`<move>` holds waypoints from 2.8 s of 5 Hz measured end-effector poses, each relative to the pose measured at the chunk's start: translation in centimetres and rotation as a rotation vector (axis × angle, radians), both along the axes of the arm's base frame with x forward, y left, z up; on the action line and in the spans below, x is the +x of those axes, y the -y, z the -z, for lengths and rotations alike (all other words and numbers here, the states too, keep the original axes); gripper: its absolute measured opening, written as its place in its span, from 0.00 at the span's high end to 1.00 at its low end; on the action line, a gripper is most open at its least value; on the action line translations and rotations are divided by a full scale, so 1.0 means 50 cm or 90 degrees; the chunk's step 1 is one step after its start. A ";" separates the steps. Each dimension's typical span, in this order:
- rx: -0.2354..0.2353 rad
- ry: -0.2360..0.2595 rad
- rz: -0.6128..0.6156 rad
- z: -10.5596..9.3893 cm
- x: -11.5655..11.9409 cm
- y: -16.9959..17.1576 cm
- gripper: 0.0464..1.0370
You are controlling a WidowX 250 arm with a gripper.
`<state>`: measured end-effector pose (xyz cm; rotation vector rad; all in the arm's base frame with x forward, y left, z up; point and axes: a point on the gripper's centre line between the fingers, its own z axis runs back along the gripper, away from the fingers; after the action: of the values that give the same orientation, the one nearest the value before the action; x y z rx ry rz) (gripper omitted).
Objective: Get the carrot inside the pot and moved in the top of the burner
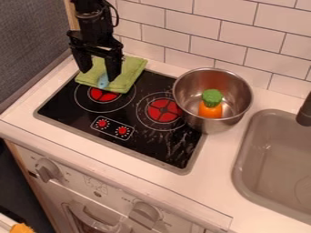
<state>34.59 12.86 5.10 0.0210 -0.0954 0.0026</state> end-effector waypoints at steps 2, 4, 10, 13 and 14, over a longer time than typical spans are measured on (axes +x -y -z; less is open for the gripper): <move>-0.017 -0.028 0.056 0.016 0.010 0.094 0.04; -0.005 0.057 0.173 -0.087 0.027 0.264 0.04; 0.021 -0.044 0.309 0.072 0.073 0.430 0.37; -0.054 -0.011 0.306 -0.003 0.039 0.390 0.54; -0.051 -0.007 0.317 -0.010 0.025 0.378 0.24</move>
<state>35.85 -6.06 5.59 -0.0836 -0.0874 -0.4912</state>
